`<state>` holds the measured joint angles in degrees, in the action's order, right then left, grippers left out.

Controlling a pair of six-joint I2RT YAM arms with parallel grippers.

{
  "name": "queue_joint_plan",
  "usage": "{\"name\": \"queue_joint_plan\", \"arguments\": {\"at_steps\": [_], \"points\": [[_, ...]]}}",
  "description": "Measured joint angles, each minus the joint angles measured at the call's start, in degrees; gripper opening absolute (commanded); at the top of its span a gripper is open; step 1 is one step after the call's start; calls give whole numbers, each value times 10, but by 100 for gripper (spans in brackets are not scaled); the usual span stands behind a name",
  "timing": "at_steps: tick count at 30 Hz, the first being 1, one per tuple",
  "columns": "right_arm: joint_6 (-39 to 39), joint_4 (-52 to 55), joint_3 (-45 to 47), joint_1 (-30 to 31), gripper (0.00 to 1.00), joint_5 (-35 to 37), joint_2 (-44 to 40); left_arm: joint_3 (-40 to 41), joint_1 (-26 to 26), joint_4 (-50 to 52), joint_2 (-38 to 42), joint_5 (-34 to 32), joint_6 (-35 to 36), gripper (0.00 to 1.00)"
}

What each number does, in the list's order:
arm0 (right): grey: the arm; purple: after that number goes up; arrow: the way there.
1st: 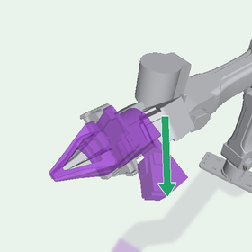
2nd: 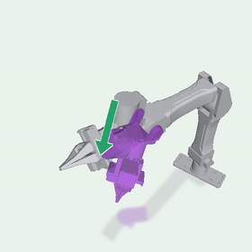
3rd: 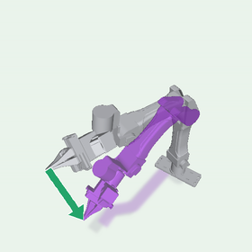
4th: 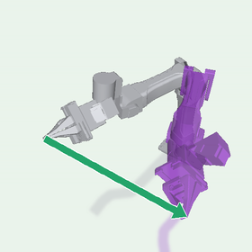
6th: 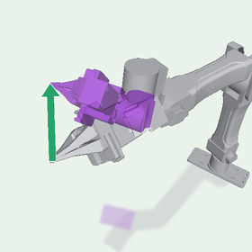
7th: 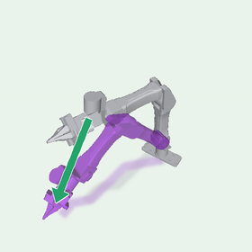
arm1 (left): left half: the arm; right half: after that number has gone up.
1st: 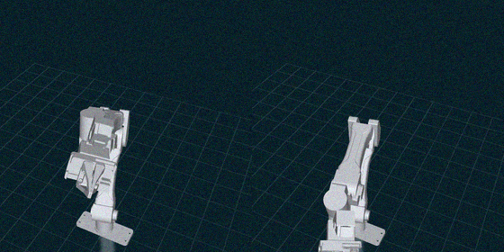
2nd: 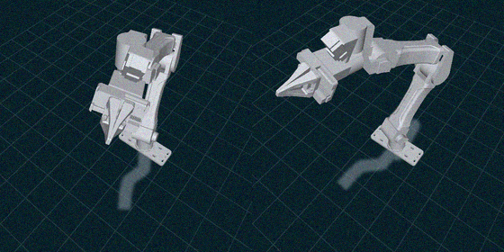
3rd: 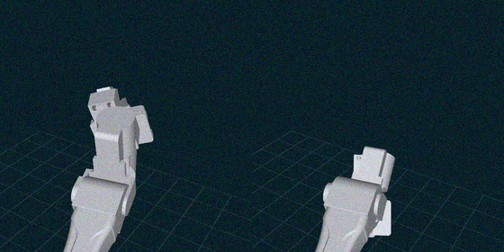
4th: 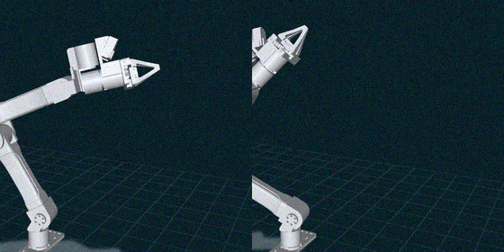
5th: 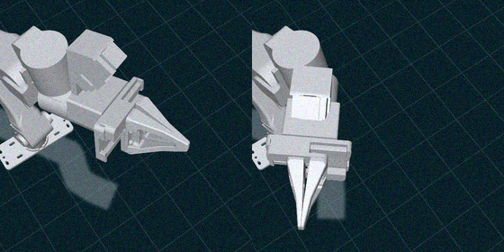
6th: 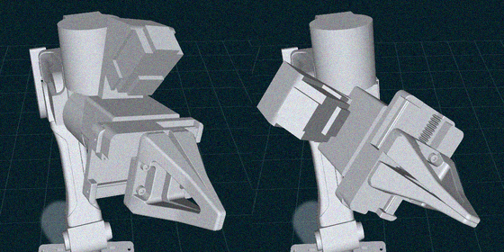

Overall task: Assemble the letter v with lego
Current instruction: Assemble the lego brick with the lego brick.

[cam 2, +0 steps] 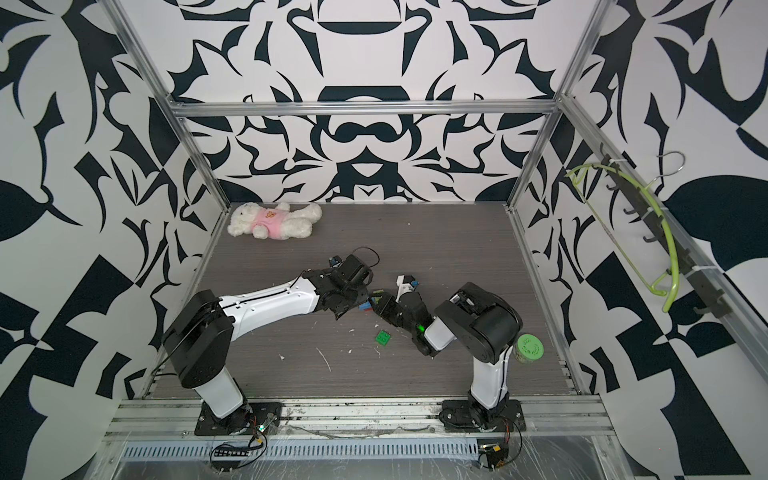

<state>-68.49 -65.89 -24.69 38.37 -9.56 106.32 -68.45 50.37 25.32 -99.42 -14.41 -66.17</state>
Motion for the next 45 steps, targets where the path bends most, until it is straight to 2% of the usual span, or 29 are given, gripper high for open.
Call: {"name": "queue_joint_plan", "arguments": {"at_steps": [10,45], "points": [[-5,-10,0,1,23,2,6,-7,0,7,-20,-1,2,10],[28,78,-12,16,21,52,-36,-86,-2,92,-80,3,48,10]]}}
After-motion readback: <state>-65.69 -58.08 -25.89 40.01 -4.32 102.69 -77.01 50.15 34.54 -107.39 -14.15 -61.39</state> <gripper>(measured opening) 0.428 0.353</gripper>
